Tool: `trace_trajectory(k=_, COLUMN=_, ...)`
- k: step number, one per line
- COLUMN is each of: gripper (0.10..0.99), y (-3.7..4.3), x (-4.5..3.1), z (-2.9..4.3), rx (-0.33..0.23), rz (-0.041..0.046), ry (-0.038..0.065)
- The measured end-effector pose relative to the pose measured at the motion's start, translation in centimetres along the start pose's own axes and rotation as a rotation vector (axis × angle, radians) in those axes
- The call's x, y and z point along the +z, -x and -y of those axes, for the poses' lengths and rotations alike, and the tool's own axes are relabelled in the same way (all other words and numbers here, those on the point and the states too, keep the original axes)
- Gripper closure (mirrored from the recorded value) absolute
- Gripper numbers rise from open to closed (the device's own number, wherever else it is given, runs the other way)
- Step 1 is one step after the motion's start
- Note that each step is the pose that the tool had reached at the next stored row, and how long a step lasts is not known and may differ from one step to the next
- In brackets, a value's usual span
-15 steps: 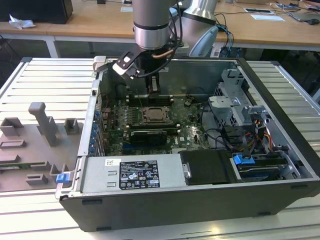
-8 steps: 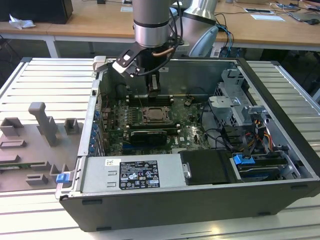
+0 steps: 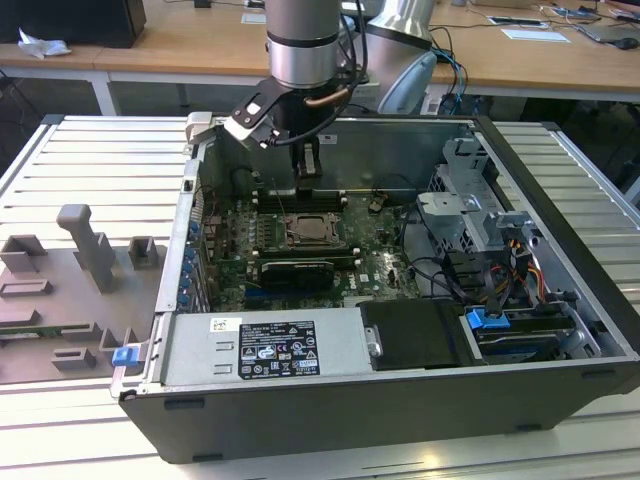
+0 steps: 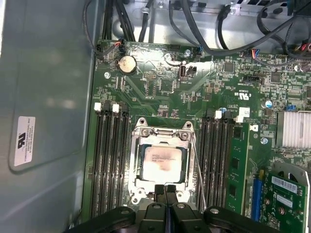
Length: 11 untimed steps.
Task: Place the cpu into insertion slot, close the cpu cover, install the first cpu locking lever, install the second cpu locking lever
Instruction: 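Install the first cpu locking lever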
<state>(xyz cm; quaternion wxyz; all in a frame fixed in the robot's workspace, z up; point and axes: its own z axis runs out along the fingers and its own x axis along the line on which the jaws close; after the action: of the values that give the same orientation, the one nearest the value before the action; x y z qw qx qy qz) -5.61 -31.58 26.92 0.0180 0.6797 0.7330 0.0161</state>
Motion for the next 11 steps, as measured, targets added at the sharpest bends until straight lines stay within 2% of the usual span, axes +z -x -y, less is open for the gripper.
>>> trace_trajectory(k=4, gripper=0.98, y=0.0, x=-0.76, z=-0.04, rx=0.0, rz=0.0, ry=0.0)
trace_trajectory(k=7, gripper=0.98, y=-0.02, x=-1.95, z=-0.1, rx=0.0, rz=0.0, ry=0.0)
trace_trajectory(k=11, gripper=0.98, y=-0.08, x=-2.78, z=-0.14, rx=0.0, rz=-0.0001, ry=0.0)
